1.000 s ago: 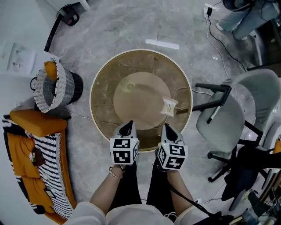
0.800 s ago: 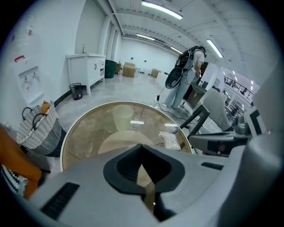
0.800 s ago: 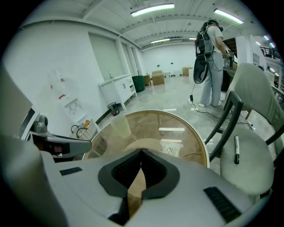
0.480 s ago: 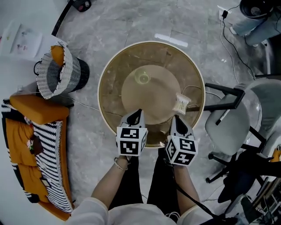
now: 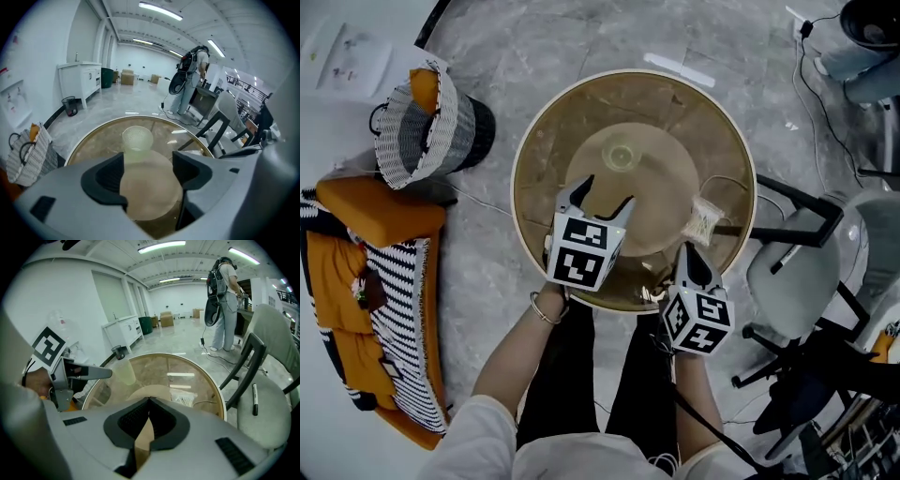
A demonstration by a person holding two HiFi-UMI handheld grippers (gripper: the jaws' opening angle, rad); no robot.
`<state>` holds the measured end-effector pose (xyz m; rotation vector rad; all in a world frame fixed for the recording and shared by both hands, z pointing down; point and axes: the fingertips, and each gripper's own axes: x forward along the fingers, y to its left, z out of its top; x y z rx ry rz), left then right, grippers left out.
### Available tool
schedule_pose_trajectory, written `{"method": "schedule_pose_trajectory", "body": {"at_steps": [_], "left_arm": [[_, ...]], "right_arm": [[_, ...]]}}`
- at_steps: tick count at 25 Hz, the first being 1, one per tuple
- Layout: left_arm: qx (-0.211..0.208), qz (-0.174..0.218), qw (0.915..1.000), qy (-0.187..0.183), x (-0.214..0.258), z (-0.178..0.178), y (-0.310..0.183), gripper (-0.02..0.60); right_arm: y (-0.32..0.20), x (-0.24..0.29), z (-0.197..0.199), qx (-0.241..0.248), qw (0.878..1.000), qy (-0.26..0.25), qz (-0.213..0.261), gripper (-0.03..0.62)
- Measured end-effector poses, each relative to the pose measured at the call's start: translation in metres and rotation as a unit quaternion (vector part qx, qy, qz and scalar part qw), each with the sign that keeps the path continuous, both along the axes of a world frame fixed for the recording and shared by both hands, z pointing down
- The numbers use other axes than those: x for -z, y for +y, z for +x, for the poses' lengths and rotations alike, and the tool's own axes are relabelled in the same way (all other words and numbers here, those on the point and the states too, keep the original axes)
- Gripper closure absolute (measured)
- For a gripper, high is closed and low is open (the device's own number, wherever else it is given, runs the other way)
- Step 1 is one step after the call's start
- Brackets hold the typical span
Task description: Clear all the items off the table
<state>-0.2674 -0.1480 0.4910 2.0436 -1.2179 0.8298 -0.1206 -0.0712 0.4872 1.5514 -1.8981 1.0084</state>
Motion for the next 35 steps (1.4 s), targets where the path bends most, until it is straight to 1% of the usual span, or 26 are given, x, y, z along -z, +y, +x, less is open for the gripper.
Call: {"method": "schedule_pose_trajectory", "body": {"at_steps": [1,3,5,7,10,15,20,26,29,35], "left_arm": [[-0.011,-0.003,0.9999,-0.007,-0.004,0.001,-0.006,0.259],[-0.027,-0.006,0.9993,-0.025,-0.011,0.001,-0.019,0.236],[-0.037,-0.001,0.9982,-0.046,-0.016,0.0,-0.031,0.23],[-0.044,0.002,0.9974,-0.058,-0.021,0.0,-0.041,0.229],[-0.049,-0.002,0.9968,-0.063,-0.028,0.005,-0.05,0.225],[-0.058,0.002,0.9957,-0.072,-0.032,0.009,-0.065,0.219],[-0.068,-0.009,0.9946,-0.079,-0.04,0.013,-0.071,0.219],[-0.066,-0.013,0.9935,-0.091,-0.041,0.013,-0.071,0.221],[-0.056,-0.015,0.9936,-0.097,-0.038,0.01,-0.07,0.222],[-0.047,-0.024,0.9954,-0.079,-0.032,0.013,-0.056,0.222]], "right_arm": [[-0.001,-0.002,0.001,-0.001,1.0,0.001,-0.003,0.571],[-0.005,-0.006,0.004,-0.004,1.0,0.004,-0.008,0.571],[-0.009,-0.008,0.006,-0.009,1.0,0.006,-0.012,0.571],[-0.014,-0.012,0.009,-0.014,1.0,0.008,-0.014,0.571],[-0.021,-0.016,0.013,-0.019,1.0,0.009,-0.019,0.571],[-0.027,-0.024,0.015,-0.023,0.999,0.008,-0.026,0.571],[-0.029,-0.029,0.01,-0.02,0.999,0.003,-0.032,0.571],[-0.029,-0.031,0.008,-0.015,0.999,0.003,-0.034,0.571],[-0.028,-0.029,0.009,-0.016,0.999,0.004,-0.032,0.571],[-0.02,-0.026,0.013,-0.023,0.999,0.004,-0.028,0.571]]}}
